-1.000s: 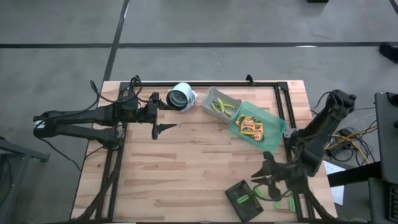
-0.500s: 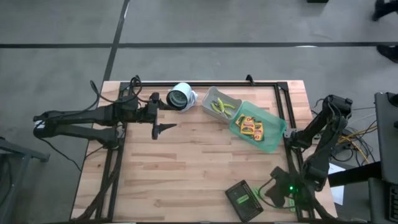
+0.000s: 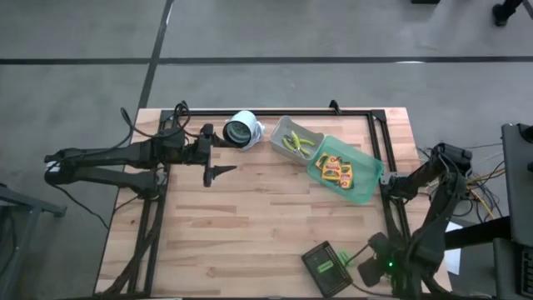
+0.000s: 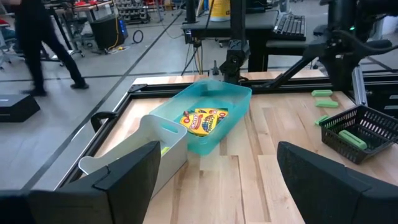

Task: Pick & Place School Supplies
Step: Put the green eraser into the black bin

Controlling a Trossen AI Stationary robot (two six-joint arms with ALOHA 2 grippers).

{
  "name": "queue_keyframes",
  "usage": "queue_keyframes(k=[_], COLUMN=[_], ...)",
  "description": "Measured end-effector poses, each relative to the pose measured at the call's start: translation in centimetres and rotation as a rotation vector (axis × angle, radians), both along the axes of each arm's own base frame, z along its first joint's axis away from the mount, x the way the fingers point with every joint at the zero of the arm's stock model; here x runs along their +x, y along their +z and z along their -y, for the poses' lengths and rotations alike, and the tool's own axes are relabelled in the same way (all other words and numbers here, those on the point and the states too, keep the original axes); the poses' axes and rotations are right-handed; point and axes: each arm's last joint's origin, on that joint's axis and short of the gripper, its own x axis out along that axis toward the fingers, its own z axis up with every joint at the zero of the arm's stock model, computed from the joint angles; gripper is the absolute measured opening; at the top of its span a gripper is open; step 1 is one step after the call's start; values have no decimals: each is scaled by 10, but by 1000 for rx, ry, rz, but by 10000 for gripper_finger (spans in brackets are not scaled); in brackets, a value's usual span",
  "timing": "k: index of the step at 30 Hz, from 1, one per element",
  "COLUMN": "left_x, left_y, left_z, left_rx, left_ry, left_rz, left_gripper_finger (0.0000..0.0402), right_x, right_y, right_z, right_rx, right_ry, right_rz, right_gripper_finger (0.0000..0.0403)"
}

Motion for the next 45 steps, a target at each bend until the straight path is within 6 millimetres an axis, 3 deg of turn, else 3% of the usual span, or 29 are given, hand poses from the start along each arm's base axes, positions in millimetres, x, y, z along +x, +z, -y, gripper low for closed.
queue_keyframes(k=[3,9,20,29,40,45], left_x=[0,0,0,0,0,0], left_y=[0,0,0,0,0,0], left_z=[0,0,0,0,0,0], left_rx=[0,0,0,0,0,0], left_ry=[0,0,0,0,0,0], left_rz=[0,0,0,0,0,0], left_gripper_finger=[328,328,328,328,328,328], right_x=[5,13,12,7,7,6], right_y=[3,-16,-32,-64,-66,-70], right_z=[-6,-15,-2,10,14,16], right_rx=[-96,-307,-245,-182,-234,-250], right_ry=[22,83,103,209,288,304], right_rz=[3,10,51,123,155,148], right_gripper_finger=[102,126,144,176,227,228])
